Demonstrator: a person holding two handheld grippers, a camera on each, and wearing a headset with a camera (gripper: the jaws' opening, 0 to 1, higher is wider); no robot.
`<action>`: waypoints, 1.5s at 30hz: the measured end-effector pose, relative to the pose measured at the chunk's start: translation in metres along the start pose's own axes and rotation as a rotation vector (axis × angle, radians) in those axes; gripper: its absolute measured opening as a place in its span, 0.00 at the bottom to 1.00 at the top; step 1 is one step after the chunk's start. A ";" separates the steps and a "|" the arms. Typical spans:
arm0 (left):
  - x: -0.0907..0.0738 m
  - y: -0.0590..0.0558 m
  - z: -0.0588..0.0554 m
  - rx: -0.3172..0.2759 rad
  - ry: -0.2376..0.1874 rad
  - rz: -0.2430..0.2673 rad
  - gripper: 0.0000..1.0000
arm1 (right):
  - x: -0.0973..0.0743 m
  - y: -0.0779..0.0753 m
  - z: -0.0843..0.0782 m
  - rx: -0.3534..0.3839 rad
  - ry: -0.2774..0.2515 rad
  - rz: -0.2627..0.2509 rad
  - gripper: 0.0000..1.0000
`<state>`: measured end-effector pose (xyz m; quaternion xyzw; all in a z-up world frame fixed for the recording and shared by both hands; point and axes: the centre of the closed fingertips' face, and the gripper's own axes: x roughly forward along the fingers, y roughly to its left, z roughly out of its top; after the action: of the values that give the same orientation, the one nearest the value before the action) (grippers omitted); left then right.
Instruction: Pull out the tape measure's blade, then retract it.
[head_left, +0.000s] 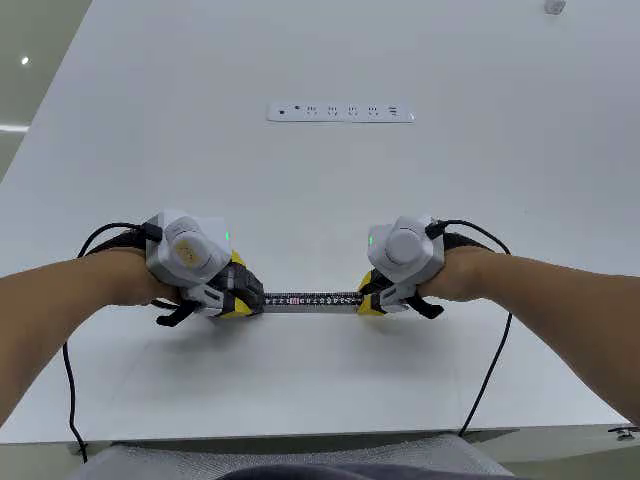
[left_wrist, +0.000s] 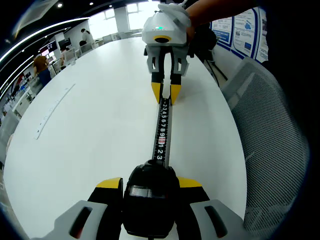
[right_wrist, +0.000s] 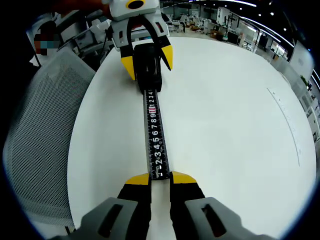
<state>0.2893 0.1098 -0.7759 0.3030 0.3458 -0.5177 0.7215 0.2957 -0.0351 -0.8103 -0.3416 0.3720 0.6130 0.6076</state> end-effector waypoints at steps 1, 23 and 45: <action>0.000 0.000 0.000 0.000 0.000 0.000 0.37 | 0.000 0.000 0.000 0.001 0.000 0.000 0.12; 0.001 0.000 -0.001 0.003 0.002 0.000 0.37 | -0.005 -0.001 -0.009 0.011 0.005 -0.003 0.12; 0.002 0.001 -0.002 0.003 -0.003 -0.002 0.37 | -0.008 -0.002 -0.017 0.021 0.022 -0.003 0.12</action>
<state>0.2904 0.1108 -0.7788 0.3031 0.3442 -0.5194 0.7210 0.2977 -0.0538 -0.8118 -0.3422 0.3845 0.6044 0.6080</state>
